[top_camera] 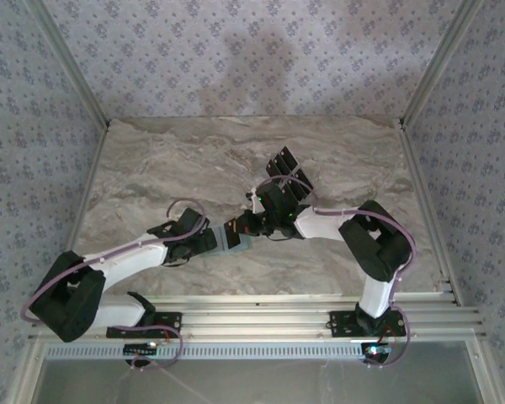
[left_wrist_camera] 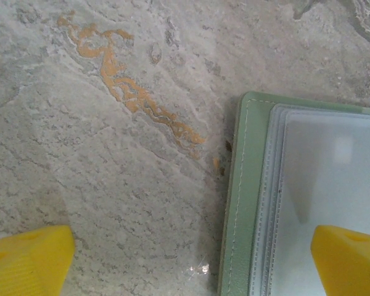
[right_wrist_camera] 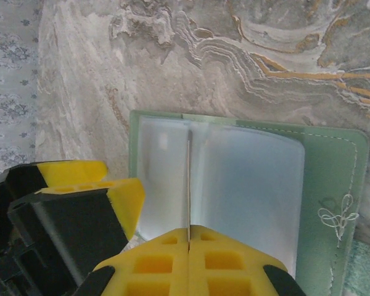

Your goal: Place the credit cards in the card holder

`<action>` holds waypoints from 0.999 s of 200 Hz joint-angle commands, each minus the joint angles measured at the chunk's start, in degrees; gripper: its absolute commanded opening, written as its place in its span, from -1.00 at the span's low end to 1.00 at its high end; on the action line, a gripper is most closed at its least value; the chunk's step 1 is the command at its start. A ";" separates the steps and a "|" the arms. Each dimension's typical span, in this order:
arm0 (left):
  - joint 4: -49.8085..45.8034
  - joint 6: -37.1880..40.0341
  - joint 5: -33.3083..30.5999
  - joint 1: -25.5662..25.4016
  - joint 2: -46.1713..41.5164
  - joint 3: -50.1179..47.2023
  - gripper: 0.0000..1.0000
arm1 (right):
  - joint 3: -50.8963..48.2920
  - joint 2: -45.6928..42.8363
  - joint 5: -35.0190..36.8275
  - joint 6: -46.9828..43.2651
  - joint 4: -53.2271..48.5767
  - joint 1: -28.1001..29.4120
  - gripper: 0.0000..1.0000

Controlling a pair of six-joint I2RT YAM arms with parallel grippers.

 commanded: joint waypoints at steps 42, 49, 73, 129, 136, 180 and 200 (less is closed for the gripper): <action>-2.44 -1.41 -1.11 0.18 1.50 -1.23 0.98 | -0.54 2.71 -1.51 2.32 4.48 0.58 -1.00; -2.51 -1.41 -1.07 0.23 1.55 -1.23 0.98 | -0.50 2.91 -1.56 2.42 4.62 0.66 -1.00; -2.71 -1.58 -1.37 0.16 1.58 -1.23 0.98 | -0.36 3.72 -1.57 2.60 5.13 0.68 -1.00; -6.67 -0.46 -3.12 0.19 1.32 1.34 0.97 | -0.58 5.65 -1.66 3.37 6.44 0.67 -1.00; -7.61 -0.44 -3.50 0.23 1.22 1.78 0.97 | -0.61 5.78 -1.60 3.51 6.66 0.66 -1.00; -13.42 -0.81 -5.22 0.20 2.44 3.83 0.95 | -0.85 6.71 -1.84 4.13 7.58 0.49 -1.00; -13.94 -1.01 -5.29 0.09 2.99 3.87 0.95 | -0.85 7.10 -2.21 4.64 8.39 0.31 -1.00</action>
